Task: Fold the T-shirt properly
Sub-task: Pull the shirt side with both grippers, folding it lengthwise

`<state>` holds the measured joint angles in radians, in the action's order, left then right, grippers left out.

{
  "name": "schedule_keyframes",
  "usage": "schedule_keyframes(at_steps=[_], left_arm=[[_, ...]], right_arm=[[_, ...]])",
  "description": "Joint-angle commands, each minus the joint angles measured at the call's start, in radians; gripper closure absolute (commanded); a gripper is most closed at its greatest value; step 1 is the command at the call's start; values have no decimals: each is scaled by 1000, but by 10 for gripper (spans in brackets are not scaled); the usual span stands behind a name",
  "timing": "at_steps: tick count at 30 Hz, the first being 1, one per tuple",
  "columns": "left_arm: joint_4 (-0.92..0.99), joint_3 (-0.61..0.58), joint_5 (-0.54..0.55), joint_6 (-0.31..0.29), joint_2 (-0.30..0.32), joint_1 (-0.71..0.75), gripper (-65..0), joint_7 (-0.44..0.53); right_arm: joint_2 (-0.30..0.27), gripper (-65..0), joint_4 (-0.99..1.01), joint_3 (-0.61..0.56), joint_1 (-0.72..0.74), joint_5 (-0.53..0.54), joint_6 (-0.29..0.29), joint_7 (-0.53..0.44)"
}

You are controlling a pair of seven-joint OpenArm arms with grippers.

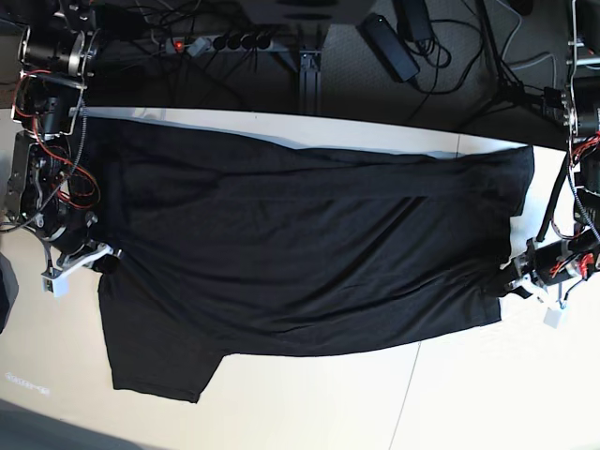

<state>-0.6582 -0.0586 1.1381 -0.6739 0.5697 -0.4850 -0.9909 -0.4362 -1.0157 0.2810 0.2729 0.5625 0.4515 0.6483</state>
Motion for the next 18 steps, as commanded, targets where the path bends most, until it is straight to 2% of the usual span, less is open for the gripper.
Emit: schedule_keyframes(at_steps=[1, 9, 14, 18], left_arm=[[-32, 5, 31, -24, 34, -29, 0, 0], [-111, 5, 69, -24, 111, -27, 0, -32], [-120, 5, 103, -24, 132, -27, 0, -65], [-120, 5, 117, -24, 132, -21, 0, -107]], right_arm=[[-47, 0, -41, 6, 5, 28, 74, -18], [-196, 0, -113, 7, -66, 130, 77, 13], [-237, 0, -118, 8, -66, 163, 77, 61], [-240, 0, -118, 8, -79, 164, 77, 82]])
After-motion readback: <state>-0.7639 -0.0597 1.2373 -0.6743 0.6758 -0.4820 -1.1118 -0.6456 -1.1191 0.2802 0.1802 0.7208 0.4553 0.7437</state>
